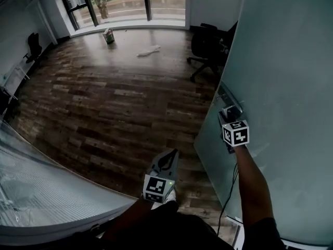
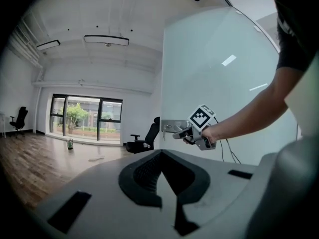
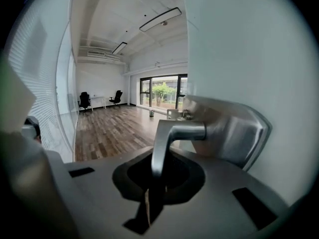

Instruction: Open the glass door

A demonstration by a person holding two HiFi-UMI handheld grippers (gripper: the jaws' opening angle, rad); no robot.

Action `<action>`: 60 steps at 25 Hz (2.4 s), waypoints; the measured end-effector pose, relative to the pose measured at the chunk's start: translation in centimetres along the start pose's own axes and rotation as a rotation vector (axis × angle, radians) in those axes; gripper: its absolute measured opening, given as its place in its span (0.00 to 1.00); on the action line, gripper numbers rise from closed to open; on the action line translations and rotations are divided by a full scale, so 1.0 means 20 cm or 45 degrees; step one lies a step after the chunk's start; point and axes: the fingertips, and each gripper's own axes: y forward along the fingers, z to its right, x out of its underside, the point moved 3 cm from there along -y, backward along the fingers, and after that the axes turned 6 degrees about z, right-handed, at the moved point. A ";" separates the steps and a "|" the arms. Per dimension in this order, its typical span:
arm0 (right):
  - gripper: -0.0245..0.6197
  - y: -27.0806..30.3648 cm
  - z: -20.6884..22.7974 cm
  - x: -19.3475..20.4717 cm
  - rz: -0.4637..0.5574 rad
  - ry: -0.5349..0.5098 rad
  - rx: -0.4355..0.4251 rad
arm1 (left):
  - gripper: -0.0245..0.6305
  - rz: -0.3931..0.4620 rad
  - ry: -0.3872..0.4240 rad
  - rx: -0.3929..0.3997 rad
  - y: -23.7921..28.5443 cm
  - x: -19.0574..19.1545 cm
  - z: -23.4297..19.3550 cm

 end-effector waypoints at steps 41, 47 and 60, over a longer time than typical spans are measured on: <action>0.06 -0.32 2.13 0.37 -0.082 0.304 0.558 | 0.04 -0.092 -0.023 -0.009 1.21 0.07 0.42; 0.06 -0.31 2.18 0.40 -0.113 0.308 0.558 | 0.04 -0.095 -0.008 0.000 1.26 0.07 0.47; 0.32 -0.63 1.97 0.22 -0.151 0.230 0.632 | 0.04 -0.029 -0.040 0.042 0.97 0.04 0.56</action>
